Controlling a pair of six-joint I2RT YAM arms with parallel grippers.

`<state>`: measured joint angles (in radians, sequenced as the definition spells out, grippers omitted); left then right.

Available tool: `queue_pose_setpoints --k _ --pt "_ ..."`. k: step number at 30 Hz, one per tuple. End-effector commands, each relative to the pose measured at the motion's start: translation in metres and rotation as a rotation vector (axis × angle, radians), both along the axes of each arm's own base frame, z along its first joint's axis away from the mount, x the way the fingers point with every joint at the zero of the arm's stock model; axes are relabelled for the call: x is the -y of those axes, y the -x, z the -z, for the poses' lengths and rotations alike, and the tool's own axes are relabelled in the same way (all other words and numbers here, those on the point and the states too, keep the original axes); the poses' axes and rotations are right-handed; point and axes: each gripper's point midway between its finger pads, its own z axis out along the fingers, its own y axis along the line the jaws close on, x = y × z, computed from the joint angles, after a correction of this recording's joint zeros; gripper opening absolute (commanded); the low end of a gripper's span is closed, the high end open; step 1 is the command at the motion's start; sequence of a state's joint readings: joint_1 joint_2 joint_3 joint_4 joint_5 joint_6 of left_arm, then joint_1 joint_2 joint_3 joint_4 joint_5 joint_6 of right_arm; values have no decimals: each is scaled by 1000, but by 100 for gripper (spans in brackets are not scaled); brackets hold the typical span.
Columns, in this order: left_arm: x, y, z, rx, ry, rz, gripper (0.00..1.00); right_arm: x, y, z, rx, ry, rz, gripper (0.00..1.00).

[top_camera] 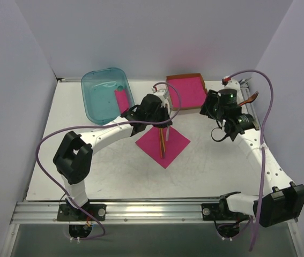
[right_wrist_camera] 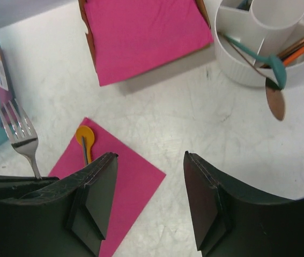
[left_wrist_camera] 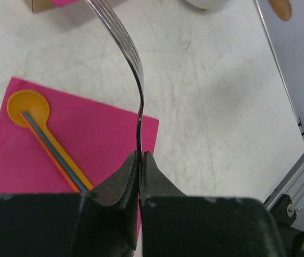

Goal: Place the utensils on the paper napkin and roll it up
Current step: Place the utensils on the napkin.

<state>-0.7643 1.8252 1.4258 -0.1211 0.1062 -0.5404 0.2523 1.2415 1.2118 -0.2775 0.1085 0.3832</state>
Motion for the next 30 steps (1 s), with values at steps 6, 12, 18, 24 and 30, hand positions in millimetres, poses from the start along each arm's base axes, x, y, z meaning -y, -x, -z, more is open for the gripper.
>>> queue_pose_setpoints --k 6,12,18,24,30 --pt "-26 3 25 -183 -84 -199 2 -18 15 5 105 -152 -41 51" --pt "-30 4 63 -218 -167 -236 2 -20 18 38 72 -160 -48 51" --pt "-40 -3 90 -232 -361 -315 2 -21 16 53 53 -143 -55 51" --pt "-44 0 91 -206 -482 -366 2 -28 14 65 43 -160 -81 51" --pt "-43 3 101 -253 -508 -384 2 -30 13 74 28 -156 -92 51"
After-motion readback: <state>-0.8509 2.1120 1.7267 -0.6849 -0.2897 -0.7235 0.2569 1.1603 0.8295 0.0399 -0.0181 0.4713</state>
